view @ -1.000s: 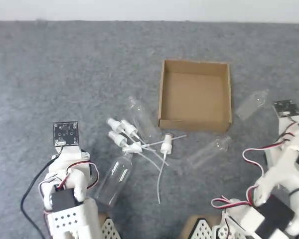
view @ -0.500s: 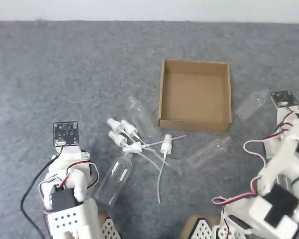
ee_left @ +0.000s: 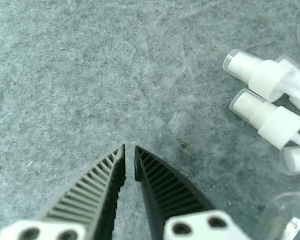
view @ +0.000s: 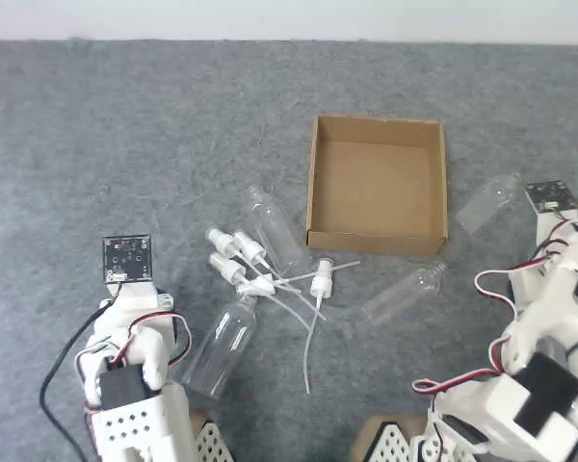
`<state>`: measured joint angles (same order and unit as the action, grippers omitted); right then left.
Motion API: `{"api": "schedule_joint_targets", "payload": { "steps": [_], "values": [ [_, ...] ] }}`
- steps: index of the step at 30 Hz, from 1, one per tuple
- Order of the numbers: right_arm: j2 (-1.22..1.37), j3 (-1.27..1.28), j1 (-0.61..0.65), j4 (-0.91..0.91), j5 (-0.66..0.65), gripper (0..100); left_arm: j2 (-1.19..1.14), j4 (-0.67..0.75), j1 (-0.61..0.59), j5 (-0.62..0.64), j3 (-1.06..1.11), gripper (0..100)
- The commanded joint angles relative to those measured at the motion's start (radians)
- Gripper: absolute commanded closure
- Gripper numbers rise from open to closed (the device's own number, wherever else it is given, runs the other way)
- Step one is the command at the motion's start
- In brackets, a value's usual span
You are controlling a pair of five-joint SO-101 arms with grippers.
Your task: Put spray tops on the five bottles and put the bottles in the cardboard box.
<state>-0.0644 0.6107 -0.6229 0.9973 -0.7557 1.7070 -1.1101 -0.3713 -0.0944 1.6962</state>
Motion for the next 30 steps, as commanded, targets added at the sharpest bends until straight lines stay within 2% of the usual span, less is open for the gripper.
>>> {"api": "schedule_joint_targets", "payload": {
  "steps": [1, 5, 7, 8, 10, 12, 18, 22, 24, 27, 30],
  "values": [
    [-0.001, 0.023, -0.008, 0.002, 0.012, 93.2, 0.017, -0.005, 0.003, 0.006, -0.005, 97],
    [-0.001, 0.063, -0.013, -0.053, 0.012, 93.9, 0.017, -0.002, 0.003, 0.006, -0.005, 97],
    [-0.012, 0.061, -0.015, -0.053, 0.015, 97.3, 0.017, 0.014, 0.003, -0.015, -0.007, 97],
    [-0.021, 0.054, -0.015, -0.044, 0.017, 99.8, 0.017, 0.051, 0.003, -0.060, -0.012, 97],
    [-0.058, 0.023, -0.007, 0.002, 0.020, 98.6, 0.017, 0.120, 0.003, -0.215, -0.033, 97],
    [-0.110, -0.008, 0.002, 0.054, 0.021, 99.3, 0.014, 0.123, 0.008, -0.342, -0.104, 97],
    [-0.294, 0.031, 0.016, 0.116, 0.012, 99.2, -0.038, 0.032, 0.011, -0.354, -0.374, 94],
    [-0.395, 0.150, 0.030, 0.068, 0.002, 99.2, -0.288, -0.068, 0.025, -0.348, -0.595, 90],
    [-0.426, 0.204, 0.038, 0.048, -0.044, 99.2, -0.459, -0.123, 0.077, -0.311, -0.711, 91],
    [-0.458, 0.253, 0.050, 0.048, -0.071, 99.2, -0.703, -0.181, 0.186, -0.189, -0.863, 90],
    [-0.466, 0.269, 0.048, 0.048, -0.074, 99.2, -0.930, -0.178, 0.252, -0.002, -0.980, 86]
  ]
}}
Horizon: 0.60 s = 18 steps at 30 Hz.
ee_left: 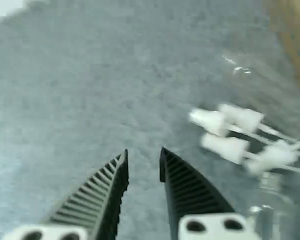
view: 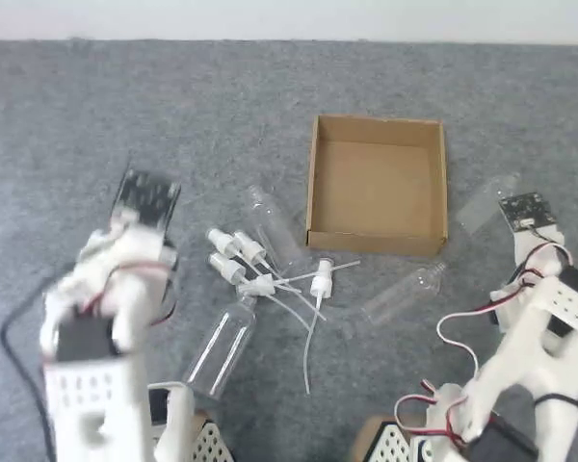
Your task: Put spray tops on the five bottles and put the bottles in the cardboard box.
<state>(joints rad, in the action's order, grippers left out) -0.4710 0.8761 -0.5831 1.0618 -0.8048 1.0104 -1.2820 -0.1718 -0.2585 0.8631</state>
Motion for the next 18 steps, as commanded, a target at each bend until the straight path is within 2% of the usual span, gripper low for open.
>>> {"api": "schedule_joint_targets", "payload": {
  "steps": [1, 9, 14, 18],
  "values": [
    [-0.059, 0.003, 0.007, -0.016, -0.025, 99.2, -0.299, 0.000, 0.072, 0.210, -0.176, 84],
    [-0.054, 0.006, 0.005, -0.015, -0.025, 99.2, -0.715, 0.253, 0.117, 0.430, -0.226, 81],
    [-0.054, 0.006, 0.005, -0.015, -0.025, 99.2, -0.876, 0.350, 0.126, 0.523, -0.243, 81],
    [-0.054, 0.014, 0.004, -0.015, -0.025, 99.2, -0.968, 0.370, 0.121, 0.548, -0.272, 81]
  ]
}}
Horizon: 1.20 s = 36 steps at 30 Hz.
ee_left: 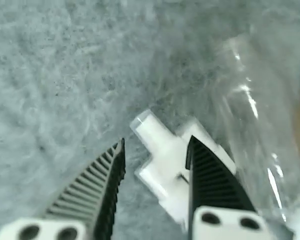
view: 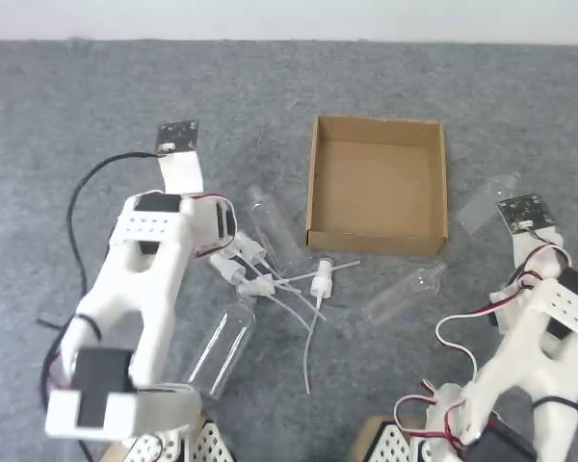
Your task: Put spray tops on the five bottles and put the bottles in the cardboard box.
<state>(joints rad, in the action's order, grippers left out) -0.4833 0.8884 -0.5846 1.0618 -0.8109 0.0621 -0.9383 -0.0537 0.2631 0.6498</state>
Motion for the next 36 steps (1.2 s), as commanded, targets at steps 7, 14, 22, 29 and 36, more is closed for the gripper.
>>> {"api": "schedule_joint_targets", "payload": {
  "steps": [7, 14, 22, 29, 36],
  "values": [
    [-0.042, 0.005, 0.007, -0.015, -0.018, 99.2, -0.126, 0.029, 0.008, 0.049, -0.088, 81],
    [-0.042, 0.005, 0.007, -0.015, -0.018, 99.2, -0.180, 0.041, 0.002, 0.058, -0.124, 82],
    [-0.042, 0.005, 0.007, -0.015, -0.018, 99.2, -0.196, 0.043, 0.006, 0.057, -0.189, 94],
    [-0.048, 0.005, 0.007, -0.015, -0.020, 99.2, -0.193, -0.017, 0.003, -0.021, -0.348, 94],
    [-0.048, 0.005, 0.005, -0.015, -0.020, 99.2, -0.140, -0.463, -0.034, -0.080, -0.562, 85]
  ]
}}
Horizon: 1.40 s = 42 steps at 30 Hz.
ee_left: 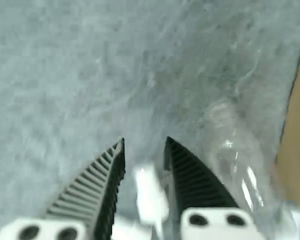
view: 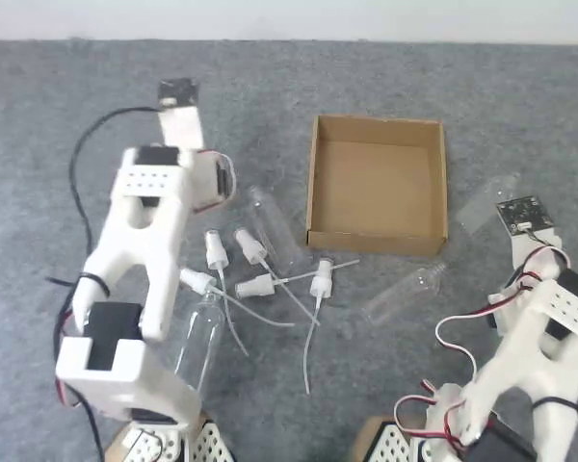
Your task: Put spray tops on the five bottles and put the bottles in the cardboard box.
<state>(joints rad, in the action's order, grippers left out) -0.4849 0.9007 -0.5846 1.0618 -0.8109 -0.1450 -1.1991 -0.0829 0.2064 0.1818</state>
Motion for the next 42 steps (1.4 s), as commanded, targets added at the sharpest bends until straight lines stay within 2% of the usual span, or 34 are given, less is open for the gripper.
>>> {"api": "schedule_joint_targets", "payload": {
  "steps": [1, 3, 5, 11, 15, 24, 28, 33, 38, 42],
  "values": [
    [-0.047, -0.008, 0.005, -0.015, -0.020, 99.2, 0.087, -0.262, -0.005, -0.051, -0.094, 85],
    [-0.047, -0.008, 0.005, -0.016, -0.020, 99.2, 0.141, -0.318, -0.008, -0.106, -0.056, 84],
    [-0.047, -0.008, 0.005, -0.016, -0.020, 99.2, 0.210, -0.305, -0.034, -0.120, 0.030, 84],
    [-0.042, -0.008, 0.007, -0.016, -0.020, 99.2, 0.379, -0.130, -0.075, -0.279, 0.384, 84],
    [-0.041, -0.008, 0.007, -0.016, -0.020, 99.2, 0.387, -0.009, -0.083, -0.345, 0.535, 84],
    [-0.041, -0.006, 0.005, -0.016, -0.020, 99.2, 0.258, 0.114, -0.084, -0.365, 0.576, 84],
    [-0.041, -0.006, 0.005, -0.015, -0.049, 99.2, 0.203, 0.157, -0.161, -0.381, 0.539, 84],
    [-0.041, 0.003, 0.005, -0.015, -0.061, 99.2, 0.170, 0.075, -0.247, -0.443, 0.407, 84],
    [-0.041, 0.003, 0.005, -0.015, -0.061, 99.2, 0.241, -0.066, -0.244, -0.451, 0.292, 84],
    [-0.041, 0.003, 0.005, -0.015, -0.061, 99.1, 0.382, -0.158, -0.201, -0.493, 0.309, 84]
  ]
}}
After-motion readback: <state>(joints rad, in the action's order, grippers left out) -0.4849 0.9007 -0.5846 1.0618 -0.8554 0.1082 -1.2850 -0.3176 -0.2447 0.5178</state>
